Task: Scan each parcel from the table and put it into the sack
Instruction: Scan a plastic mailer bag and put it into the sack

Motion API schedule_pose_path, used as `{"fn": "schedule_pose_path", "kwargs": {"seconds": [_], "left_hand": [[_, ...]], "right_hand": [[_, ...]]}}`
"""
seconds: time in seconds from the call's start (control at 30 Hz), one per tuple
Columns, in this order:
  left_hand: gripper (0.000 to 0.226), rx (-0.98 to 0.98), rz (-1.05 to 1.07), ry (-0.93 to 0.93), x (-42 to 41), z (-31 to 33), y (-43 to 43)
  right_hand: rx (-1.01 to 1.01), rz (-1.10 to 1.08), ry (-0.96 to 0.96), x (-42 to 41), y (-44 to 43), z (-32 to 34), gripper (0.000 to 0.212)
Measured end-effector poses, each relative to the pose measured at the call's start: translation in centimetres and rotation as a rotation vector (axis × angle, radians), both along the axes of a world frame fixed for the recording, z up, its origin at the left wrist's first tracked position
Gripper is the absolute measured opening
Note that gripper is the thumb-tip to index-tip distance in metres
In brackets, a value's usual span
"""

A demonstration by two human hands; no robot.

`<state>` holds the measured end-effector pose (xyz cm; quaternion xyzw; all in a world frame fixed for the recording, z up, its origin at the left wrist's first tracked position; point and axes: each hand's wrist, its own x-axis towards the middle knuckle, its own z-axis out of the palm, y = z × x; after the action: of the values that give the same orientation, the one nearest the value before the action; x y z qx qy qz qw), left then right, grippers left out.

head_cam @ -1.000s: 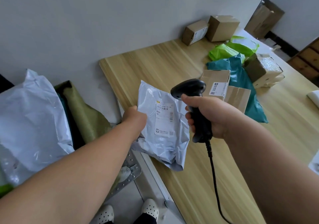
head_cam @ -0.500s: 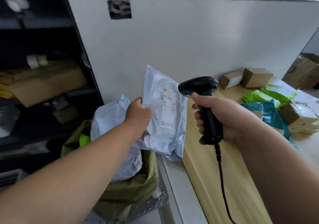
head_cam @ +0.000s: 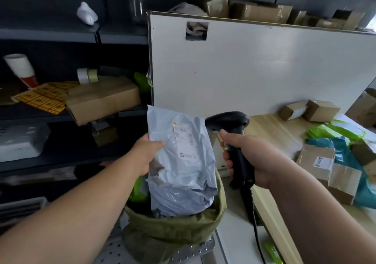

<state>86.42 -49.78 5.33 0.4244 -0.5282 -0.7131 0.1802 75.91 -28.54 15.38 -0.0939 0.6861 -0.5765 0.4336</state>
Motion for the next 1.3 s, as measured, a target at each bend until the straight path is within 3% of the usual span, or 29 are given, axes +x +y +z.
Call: {"fn": "schedule_pose_path", "kwargs": {"seconds": [0.1,0.17,0.3,0.47,0.6,0.9,1.03,1.3], "left_hand": [[0.082,-0.302,-0.216,-0.369,0.1,-3.9,-0.7],[0.105,-0.47,-0.39,-0.505,-0.3,-5.7,-0.4],[0.101,-0.689,-0.782,-0.563,-2.2,-8.6,0.7],[0.096,-1.034,-0.945,-0.662,-4.9,-11.4,1.6],[0.104,-1.023,-1.034,-0.636,-7.0,-14.9,1.3],[0.089,-1.078,-1.132,-0.632,-9.9,-23.2,1.6],[0.086,-1.061,-1.116,-0.68,-11.1,-25.9,2.8],[0.086,-1.031,-1.115,-0.701,-12.4,-24.9,4.2]], "right_hand": [[0.034,-0.028,-0.008,0.5,-0.9,-1.6,0.031],[0.059,-0.035,-0.027,0.8,-1.3,-2.8,0.03],[0.11,-0.057,-0.058,0.9,-1.9,-4.9,0.031],[0.124,-0.093,-0.059,-0.2,-2.2,-6.2,0.03],[0.114,-0.089,-0.055,-1.7,-2.6,-8.2,0.027],[0.146,-0.043,-0.141,-5.6,-3.0,-14.2,0.026],[0.149,0.005,-0.161,-7.2,-2.4,-15.9,0.036],[0.15,0.016,-0.121,-9.3,0.6,-15.0,0.055]]}}
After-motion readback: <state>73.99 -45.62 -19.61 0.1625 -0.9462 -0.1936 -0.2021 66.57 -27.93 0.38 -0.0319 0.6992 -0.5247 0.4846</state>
